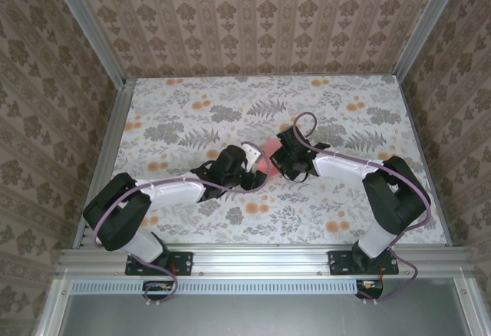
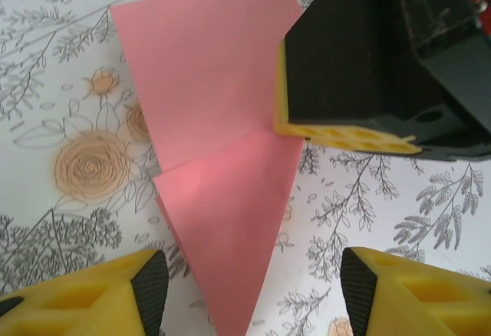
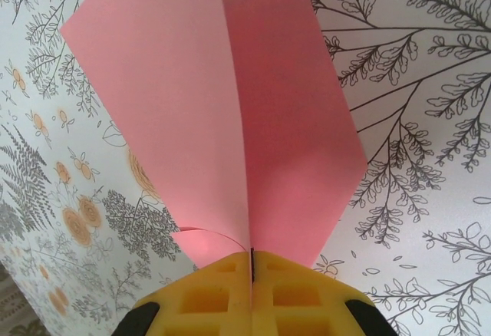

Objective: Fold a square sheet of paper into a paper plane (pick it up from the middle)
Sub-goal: Fourth fold the wing at the center of the table.

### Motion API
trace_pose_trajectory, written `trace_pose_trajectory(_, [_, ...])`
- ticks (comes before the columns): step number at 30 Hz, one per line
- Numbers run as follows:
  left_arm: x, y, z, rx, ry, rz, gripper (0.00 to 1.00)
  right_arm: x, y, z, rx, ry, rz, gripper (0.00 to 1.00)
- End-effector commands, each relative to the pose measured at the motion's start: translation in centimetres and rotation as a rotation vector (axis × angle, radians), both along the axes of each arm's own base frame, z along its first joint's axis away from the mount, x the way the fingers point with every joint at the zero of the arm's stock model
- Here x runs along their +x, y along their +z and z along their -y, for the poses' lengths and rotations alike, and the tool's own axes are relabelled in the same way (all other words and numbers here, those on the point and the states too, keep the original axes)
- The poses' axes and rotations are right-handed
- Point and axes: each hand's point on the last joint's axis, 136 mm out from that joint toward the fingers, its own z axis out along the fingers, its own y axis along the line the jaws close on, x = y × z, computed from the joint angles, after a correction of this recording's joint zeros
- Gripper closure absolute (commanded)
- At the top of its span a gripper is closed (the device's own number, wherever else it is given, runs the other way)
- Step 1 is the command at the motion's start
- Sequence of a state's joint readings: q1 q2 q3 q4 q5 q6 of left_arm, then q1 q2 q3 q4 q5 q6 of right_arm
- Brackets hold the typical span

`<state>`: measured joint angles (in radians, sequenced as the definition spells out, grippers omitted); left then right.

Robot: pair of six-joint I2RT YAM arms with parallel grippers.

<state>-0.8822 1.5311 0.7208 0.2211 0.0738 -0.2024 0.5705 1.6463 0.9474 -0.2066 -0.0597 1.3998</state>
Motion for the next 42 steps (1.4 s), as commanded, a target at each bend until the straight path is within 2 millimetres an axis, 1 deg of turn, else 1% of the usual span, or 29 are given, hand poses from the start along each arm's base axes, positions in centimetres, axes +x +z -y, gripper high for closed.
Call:
trace_pose_trajectory(1, [0.0,-0.7,0.8,-0.002,-0.072,0.07,0.38,0.5,1.2,-0.8,0.068,-0.035,-0.009,1.0])
trace_pose_trajectory(4, [0.0,-1.4,1.5,-0.005,-0.115,0.083,0.42,0.6,1.0,-1.3,0.1,-0.037,-0.026,1.0])
trace_pose_trajectory(7, [0.5,-2.1,1.7,-0.008,-0.112,0.11,0.44,0.7,0.9,-1.7,0.125,-0.034,-0.038,1.0])
trace_pose_trajectory(10, [0.8,-2.6,2.1,-0.011,-0.124,0.11,0.47,0.8,0.8,-1.7,0.129,-0.036,-0.043,1.0])
trace_pose_trajectory(14, [1.1,-3.7,2.3,-0.003,-0.123,0.093,0.55,0.9,0.8,-1.6,0.136,-0.038,-0.045,1.0])
trace_pose_trajectory(17, [1.4,-3.8,2.3,-0.011,-0.112,0.086,0.65,1.0,0.8,-1.6,0.138,-0.036,-0.051,1.0])
trace_pose_trajectory(21, [1.5,-3.9,2.0,-0.028,-0.1,0.066,0.73,1.1,0.6,-1.6,0.141,-0.029,-0.054,1.0])
trace_pose_trajectory(22, [1.6,-3.9,1.9,-0.031,-0.095,0.06,0.76,1.1,0.6,-1.6,0.144,-0.024,-0.054,0.98])
trace_pose_trajectory(25, [1.5,-4.2,1.7,-0.038,-0.084,0.038,0.8,1.2,0.7,-1.3,0.133,0.009,-0.043,0.74])
trace_pose_trajectory(27, [1.5,-4.4,1.5,-0.047,-0.073,0.016,0.82,1.6,1.4,-1.1,0.123,0.06,-0.009,0.57])
trace_pose_trajectory(28, [1.5,-4.5,1.4,-0.053,-0.069,0.005,0.82,1.9,1.8,-0.9,0.118,0.091,0.013,0.51])
trace_pose_trajectory(30, [1.4,-4.5,1.3,-0.071,-0.052,-0.028,0.83,2.3,2.6,-0.8,0.119,0.162,0.06,0.43])
trace_pose_trajectory(31, [1.4,-4.4,1.2,-0.087,-0.043,-0.045,0.83,2.4,2.8,-0.8,0.124,0.2,0.084,0.4])
trace_pose_trajectory(33, [1.4,-4.4,0.9,-0.112,-0.021,-0.095,0.83,2.3,2.9,-0.7,0.146,0.253,0.112,0.4])
trace_pose_trajectory(34, [1.4,-4.2,0.9,-0.129,-0.012,-0.116,0.83,2.2,2.9,-0.8,0.165,0.279,0.136,0.41])
trace_pose_trajectory(38, [1.5,-3.8,0.6,-0.17,0.021,-0.178,0.84,1.6,2.7,0.0,0.172,0.314,0.203,0.43])
trace_pose_trajectory(42, [1.5,-3.8,0.6,-0.186,0.031,-0.23,0.84,1.2,2.3,-0.3,0.153,0.38,0.211,0.47])
